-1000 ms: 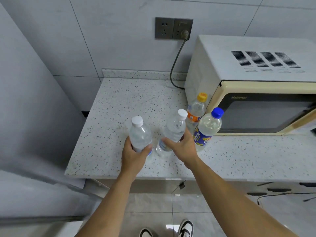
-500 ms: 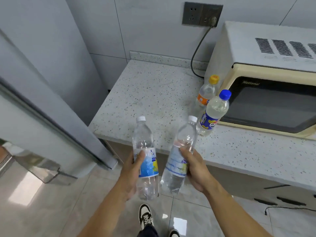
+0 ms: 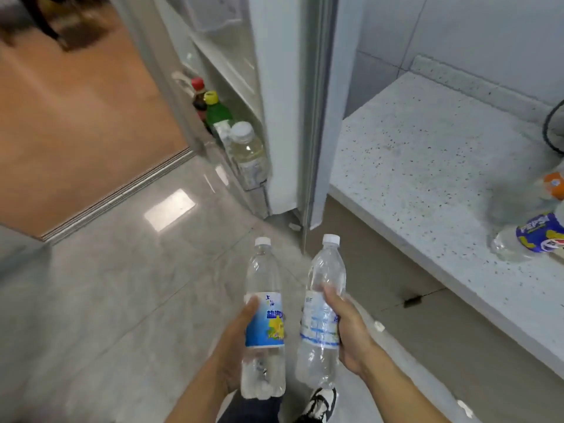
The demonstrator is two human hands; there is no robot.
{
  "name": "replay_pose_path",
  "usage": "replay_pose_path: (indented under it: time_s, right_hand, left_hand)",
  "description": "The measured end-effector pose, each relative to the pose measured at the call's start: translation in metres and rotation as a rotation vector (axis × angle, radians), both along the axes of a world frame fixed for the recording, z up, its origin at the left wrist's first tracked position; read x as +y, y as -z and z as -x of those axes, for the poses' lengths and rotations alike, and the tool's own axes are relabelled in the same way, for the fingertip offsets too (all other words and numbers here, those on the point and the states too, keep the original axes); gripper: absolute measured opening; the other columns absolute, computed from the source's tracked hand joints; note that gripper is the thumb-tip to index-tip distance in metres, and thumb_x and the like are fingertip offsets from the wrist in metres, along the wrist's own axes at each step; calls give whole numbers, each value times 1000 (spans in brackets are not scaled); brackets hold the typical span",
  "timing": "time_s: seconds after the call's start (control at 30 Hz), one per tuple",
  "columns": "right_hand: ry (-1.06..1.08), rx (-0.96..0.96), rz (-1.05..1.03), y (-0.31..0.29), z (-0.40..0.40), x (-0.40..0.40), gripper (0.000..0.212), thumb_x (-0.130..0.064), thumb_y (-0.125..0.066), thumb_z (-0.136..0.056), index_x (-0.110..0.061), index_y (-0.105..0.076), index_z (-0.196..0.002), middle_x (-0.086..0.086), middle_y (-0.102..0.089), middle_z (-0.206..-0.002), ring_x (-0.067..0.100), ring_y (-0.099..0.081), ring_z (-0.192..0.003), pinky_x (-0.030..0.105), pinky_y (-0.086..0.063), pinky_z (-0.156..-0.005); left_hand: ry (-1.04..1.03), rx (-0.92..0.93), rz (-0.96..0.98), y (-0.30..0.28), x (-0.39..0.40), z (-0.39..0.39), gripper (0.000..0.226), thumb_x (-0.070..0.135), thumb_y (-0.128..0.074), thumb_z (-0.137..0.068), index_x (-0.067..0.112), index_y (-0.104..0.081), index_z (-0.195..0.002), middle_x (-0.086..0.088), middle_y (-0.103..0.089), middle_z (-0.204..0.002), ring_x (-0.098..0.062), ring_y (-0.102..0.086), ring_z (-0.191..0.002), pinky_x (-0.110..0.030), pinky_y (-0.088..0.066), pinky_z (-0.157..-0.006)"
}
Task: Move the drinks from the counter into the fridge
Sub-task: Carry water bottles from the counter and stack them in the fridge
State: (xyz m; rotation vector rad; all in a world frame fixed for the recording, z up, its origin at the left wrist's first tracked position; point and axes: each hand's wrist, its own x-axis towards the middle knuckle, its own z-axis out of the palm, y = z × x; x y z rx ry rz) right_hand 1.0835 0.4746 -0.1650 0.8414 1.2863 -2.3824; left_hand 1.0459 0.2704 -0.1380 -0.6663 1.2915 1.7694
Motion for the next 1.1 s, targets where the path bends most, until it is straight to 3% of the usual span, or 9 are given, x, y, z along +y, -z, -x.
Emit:
replay_pose_path:
  time_s: [0.17,0.3,0.4,0.47,0.53,0.7,0.77,0.87,1.1]
  right_hand:
    - [-228,-7,-105,1,37,-69,84,-67,-84,-55,-20,-65,-123,12,-73,-115,31,-71,-104,44,-57,-82]
    - [-382,20,-125,-1,75,-128,80,-65,-83,-59,-21,-67,-122,13,-72,-118,32,-70,-108,50,-56,-91]
    - [-437,52,-139,-4,106,-176,78,-64,-85,-58,-19,-69,-119,14,-73,-114,32,-71,-103,44,-59,-81]
    - [-463,67,-152,-9,126,-209,77,-63,-86,-56,-19,-70,-117,14,-74,-110,32,-72,-100,40,-59,-76]
    - [-476,75,-157,-13,146,-239,77,-61,-86,-57,-17,-69,-117,16,-74,-109,33,-73,-97,40,-59,-75]
    - [-517,98,-155,-23,193,-304,77,-62,-84,-59,-17,-67,-120,17,-73,-113,36,-71,-101,46,-59,-82]
    - [-547,110,-157,-26,209,-323,77,-63,-82,-61,-17,-66,-121,17,-72,-114,37,-71,-103,50,-58,-87]
    - [-583,137,-170,-28,233,-346,74,-65,-78,-66,-19,-66,-122,15,-72,-116,37,-70,-105,54,-55,-93]
    - [-590,149,-183,-32,303,-371,46,-56,-68,-78,-25,-71,-112,7,-75,-108,27,-74,-98,37,-59,-73]
  left_hand:
    - [-224,42,7,0,-74,-2,57,58,-60,-74,7,-80,-90,-19,-71,-89,-29,-71,-71,-36,-59,-63]
    - [-395,95,-14,2,-139,11,57,59,-60,-77,8,-78,-98,-19,-72,-96,-29,-72,-80,-37,-59,-64]
    - [-472,162,0,3,-188,27,53,55,-60,-78,12,-78,-102,-17,-74,-101,-29,-73,-86,-36,-60,-67]
    - [-517,208,10,2,-222,41,53,48,-62,-80,15,-70,-120,-17,-73,-109,-31,-73,-92,-37,-60,-69]
    - [-520,271,29,-1,-253,55,54,42,-67,-82,20,-60,-131,-18,-71,-116,-34,-71,-99,-39,-60,-73]
    - [-487,342,132,-11,-310,88,56,54,-72,-68,25,-68,-116,-15,-72,-113,-32,-72,-99,-40,-58,-78]
    - [-519,341,87,-11,-324,102,57,53,-72,-72,27,-63,-123,-14,-73,-113,-32,-72,-100,-40,-60,-75]
    - [-539,335,41,-11,-340,127,64,54,-67,-79,21,-56,-133,-18,-69,-119,-38,-68,-107,-50,-57,-88]
    - [-539,325,103,-21,-357,209,67,53,-62,-77,14,-55,-131,-20,-69,-116,-41,-68,-105,-57,-54,-93]
